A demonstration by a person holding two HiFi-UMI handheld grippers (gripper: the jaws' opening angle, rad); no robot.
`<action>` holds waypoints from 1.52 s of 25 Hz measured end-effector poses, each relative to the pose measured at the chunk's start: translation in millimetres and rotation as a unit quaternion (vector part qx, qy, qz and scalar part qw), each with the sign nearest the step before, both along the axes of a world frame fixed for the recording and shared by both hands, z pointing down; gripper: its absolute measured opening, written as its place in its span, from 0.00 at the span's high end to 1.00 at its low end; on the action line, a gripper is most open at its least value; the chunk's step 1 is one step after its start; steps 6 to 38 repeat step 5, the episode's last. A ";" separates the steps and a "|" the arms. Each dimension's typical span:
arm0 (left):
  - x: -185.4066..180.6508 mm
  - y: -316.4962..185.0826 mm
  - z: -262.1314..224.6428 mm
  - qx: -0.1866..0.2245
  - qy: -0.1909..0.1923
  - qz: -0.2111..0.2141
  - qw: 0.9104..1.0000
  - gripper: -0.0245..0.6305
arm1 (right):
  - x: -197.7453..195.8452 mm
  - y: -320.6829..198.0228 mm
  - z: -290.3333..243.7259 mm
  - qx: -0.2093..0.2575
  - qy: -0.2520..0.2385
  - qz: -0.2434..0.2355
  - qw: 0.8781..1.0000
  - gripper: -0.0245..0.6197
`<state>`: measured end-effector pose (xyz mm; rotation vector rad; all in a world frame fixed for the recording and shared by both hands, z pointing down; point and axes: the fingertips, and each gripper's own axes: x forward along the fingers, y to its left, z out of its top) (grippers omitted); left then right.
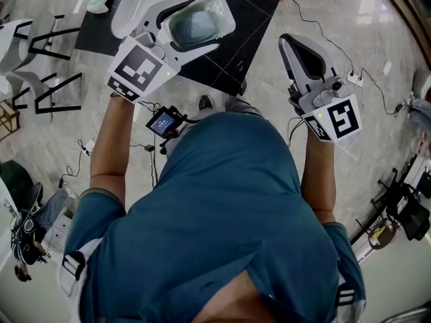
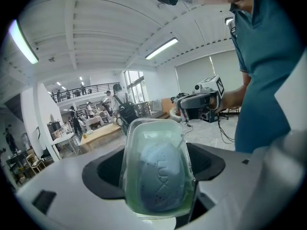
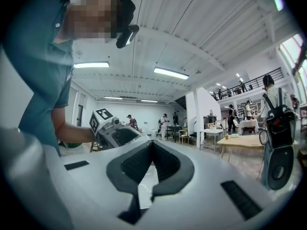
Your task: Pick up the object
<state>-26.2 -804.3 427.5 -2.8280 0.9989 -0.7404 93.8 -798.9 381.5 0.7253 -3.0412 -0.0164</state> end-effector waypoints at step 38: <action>-0.2 -2.7 5.8 -0.003 -0.003 0.000 1.000 0.35 | 0.2 -2.5 3.8 -0.002 0.001 0.001 1.000 0.94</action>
